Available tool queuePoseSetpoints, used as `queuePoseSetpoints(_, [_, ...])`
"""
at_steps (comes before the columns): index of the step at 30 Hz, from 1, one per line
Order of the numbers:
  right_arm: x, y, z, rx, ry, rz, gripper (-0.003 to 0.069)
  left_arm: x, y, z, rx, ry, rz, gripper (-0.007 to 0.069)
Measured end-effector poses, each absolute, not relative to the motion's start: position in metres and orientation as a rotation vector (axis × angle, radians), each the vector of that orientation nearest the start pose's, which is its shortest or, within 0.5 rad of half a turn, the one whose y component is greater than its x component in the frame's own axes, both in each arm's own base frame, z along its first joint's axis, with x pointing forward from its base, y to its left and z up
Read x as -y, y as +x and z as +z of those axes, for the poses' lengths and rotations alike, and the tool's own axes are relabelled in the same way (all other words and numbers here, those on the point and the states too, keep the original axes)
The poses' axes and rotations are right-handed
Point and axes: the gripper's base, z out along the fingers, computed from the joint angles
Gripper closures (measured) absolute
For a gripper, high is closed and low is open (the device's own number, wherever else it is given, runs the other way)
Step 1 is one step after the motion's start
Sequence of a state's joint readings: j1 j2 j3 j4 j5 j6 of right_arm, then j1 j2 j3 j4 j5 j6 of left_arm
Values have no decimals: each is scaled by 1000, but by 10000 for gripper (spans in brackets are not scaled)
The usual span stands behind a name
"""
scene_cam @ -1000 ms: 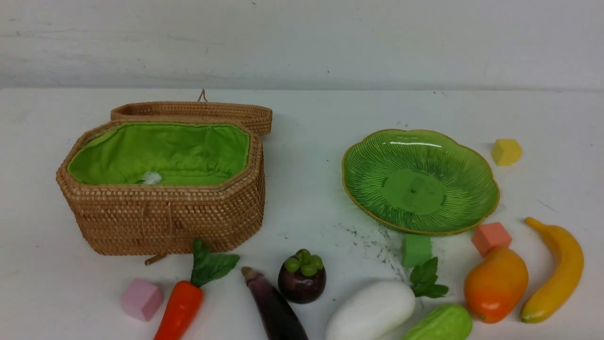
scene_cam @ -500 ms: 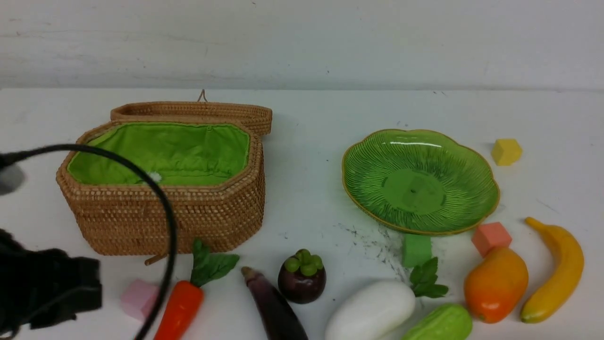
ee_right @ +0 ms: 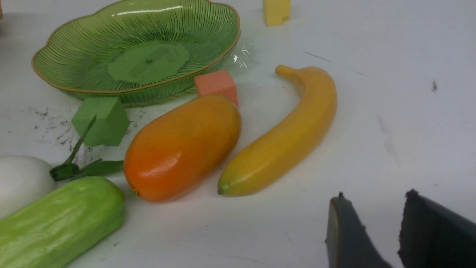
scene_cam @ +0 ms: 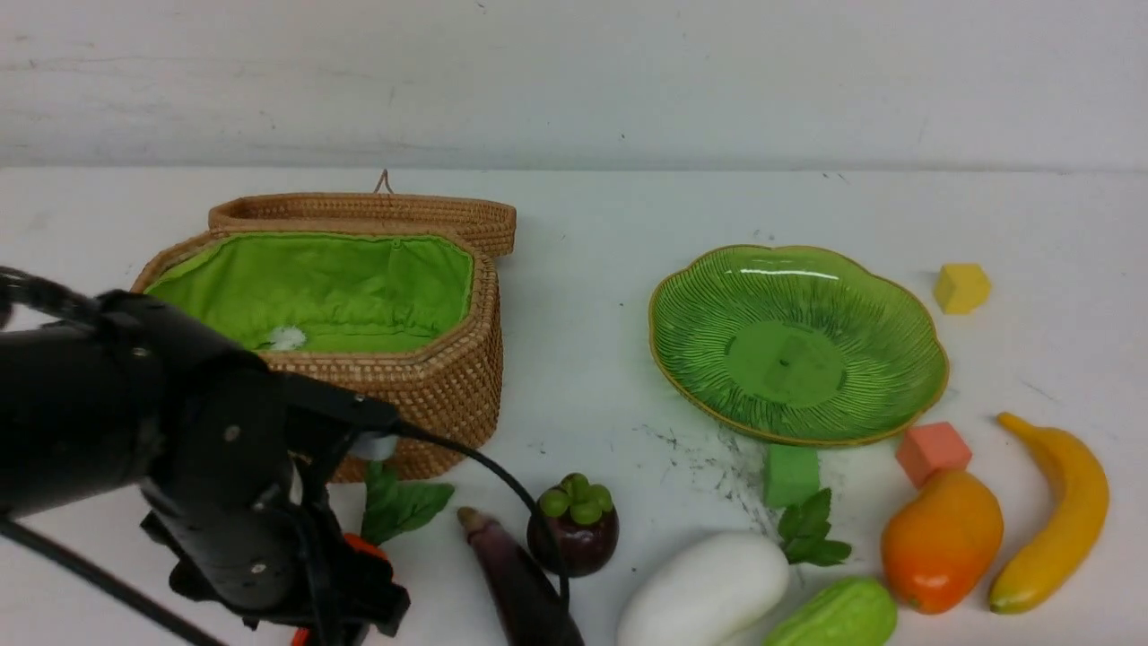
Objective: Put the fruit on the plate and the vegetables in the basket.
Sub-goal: Use the left arm to grab a carrot and put it into the left basket
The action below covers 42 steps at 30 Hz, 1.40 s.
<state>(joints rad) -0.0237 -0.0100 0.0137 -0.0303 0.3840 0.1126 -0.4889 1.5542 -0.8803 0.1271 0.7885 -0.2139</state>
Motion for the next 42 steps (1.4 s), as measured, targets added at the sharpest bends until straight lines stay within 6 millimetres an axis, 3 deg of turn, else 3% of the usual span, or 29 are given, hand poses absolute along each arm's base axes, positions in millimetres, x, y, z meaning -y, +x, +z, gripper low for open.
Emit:
queuePoseSetpoints(4, [2, 52, 175, -1868, 109, 31, 417, 126, 253, 177, -2910, 512, 30, 75])
queuePoseSetpoints(9, [2, 52, 175, -1868, 109, 31, 417, 133, 257, 158, -2948, 474, -12, 158])
queuePoseSetpoints(11, [2, 52, 175, -1868, 109, 31, 417, 134, 258, 159, -2949, 467, -25, 224])
queuePoseSetpoints(13, [2, 52, 175, -1868, 109, 31, 417, 134, 258, 166, -2942, 474, -38, 340])
queuePoseSetpoints(16, [2, 52, 175, -1868, 109, 31, 417, 135, 257, 181, -2929, 498, -53, 332])
queuePoseSetpoints(20, [2, 52, 175, -1868, 109, 31, 417, 132, 252, 247, -2817, 613, -65, 331])
queuePoseSetpoints(21, [2, 52, 175, -1868, 109, 31, 417, 131, 251, 253, -2799, 619, -64, 331])
queuePoseSetpoints(24, [2, 52, 175, -1868, 109, 31, 417, 113, 250, 330, -2540, 738, 90, 331])
queuePoseSetpoints(26, [2, 52, 175, -1868, 109, 31, 417, 100, 254, 365, -2410, 737, 172, 331])
queuePoseSetpoints(29, [2, 52, 175, -1868, 109, 31, 417, 77, 273, 387, -2301, 800, 332, 331])
queuePoseSetpoints(32, [2, 52, 175, -1868, 109, 31, 417, 61, 303, 374, -2240, 994, 478, 331])
queuePoseSetpoints(36, [2, 52, 175, -1868, 109, 31, 417, 61, 342, 334, -2194, 1265, 559, 331])
queuePoseSetpoints(42, [2, 52, 175, -1868, 109, 32, 417, 70, 370, 297, -2156, 1354, 548, 331])
